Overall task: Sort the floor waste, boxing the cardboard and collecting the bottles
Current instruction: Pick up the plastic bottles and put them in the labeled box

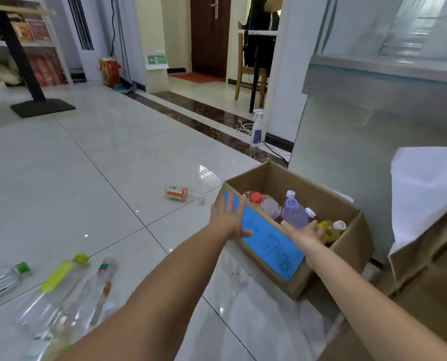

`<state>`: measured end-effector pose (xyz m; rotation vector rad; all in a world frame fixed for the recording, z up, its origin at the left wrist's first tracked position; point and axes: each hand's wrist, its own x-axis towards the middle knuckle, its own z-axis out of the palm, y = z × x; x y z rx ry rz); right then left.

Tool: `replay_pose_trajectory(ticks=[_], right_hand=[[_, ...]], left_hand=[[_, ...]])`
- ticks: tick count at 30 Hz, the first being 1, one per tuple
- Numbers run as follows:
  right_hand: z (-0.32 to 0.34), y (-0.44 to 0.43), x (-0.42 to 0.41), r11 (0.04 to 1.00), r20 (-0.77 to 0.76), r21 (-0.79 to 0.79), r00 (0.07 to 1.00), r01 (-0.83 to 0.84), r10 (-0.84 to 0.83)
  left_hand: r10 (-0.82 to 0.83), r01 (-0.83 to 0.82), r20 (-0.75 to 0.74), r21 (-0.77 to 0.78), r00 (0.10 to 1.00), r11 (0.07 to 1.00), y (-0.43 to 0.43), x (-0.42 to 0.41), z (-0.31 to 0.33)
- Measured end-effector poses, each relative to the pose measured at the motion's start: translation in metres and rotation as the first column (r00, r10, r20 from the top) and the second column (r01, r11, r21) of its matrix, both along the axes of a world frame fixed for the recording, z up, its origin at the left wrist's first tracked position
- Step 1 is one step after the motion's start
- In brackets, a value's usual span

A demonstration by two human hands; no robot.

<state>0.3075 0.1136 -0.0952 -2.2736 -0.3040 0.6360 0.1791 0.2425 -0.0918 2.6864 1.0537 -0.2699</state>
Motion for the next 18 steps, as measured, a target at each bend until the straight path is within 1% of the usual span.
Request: replay_pose_trajectory(ticks=[2, 4, 5, 7, 8, 9, 10, 11, 12, 14, 16, 18], right_hand=[[-0.019, -0.008, -0.019, 0.998, 0.141, -0.043, 0.989, -0.038, 0.044], [-0.035, -0.006, -0.044, 0.998, 0.251, -0.024, 0.966, -0.058, 0.062], [-0.045, -0.002, -0.059, 0.996, 0.321, -0.034, 0.943, -0.078, 0.085], [-0.066, 0.009, -0.093, 0.982, 0.452, -0.12, 0.873, -0.144, 0.183], [-0.076, 0.015, -0.111, 0.968, 0.489, -0.162, 0.837, -0.19, 0.246], [-0.083, 0.023, -0.131, 0.951, 0.49, -0.188, 0.815, -0.247, 0.309], [-0.091, 0.031, -0.151, 0.932, 0.455, -0.191, 0.814, -0.308, 0.362], [-0.099, 0.039, -0.172, 0.915, 0.383, -0.174, 0.831, -0.363, 0.403], [-0.106, 0.047, -0.194, 0.901, 0.278, -0.149, 0.857, -0.407, 0.433], [-0.119, 0.059, -0.238, 0.888, 0.006, -0.113, 0.893, -0.446, 0.449], [-0.134, 0.066, -0.279, 0.88, -0.255, -0.121, 0.871, -0.459, 0.42], [-0.151, 0.066, -0.313, 0.849, -0.435, -0.153, 0.806, -0.506, 0.402]], left_hand=[[0.038, -0.039, -0.07, -0.015, 0.997, 0.999, 0.002, -0.036, -0.031], [0.111, -0.117, -0.129, -0.038, 0.985, 0.992, 0.007, -0.079, -0.055], [0.156, -0.165, -0.149, -0.048, 0.976, 0.985, 0.01, -0.103, -0.065], [0.26, -0.275, -0.174, -0.071, 0.95, 0.959, 0.019, -0.153, -0.083], [0.313, -0.332, -0.183, -0.08, 0.932, 0.94, 0.023, -0.179, -0.091], [0.368, -0.389, -0.195, -0.084, 0.909, 0.917, 0.026, -0.204, -0.098], [0.425, -0.45, -0.21, -0.09, 0.881, 0.888, 0.028, -0.23, -0.104], [0.479, -0.509, -0.229, -0.098, 0.848, 0.855, 0.03, -0.254, -0.11], [0.533, -0.57, -0.249, -0.11, 0.809, 0.814, 0.029, -0.278, -0.114], [0.644, -0.694, -0.279, -0.141, 0.713, 0.706, 0.025, -0.323, -0.126], [0.725, -0.787, -0.311, -0.186, 0.615, 0.588, 0.017, -0.362, -0.138], [0.772, -0.844, -0.341, -0.235, 0.536, 0.482, 0.006, -0.391, -0.15]])
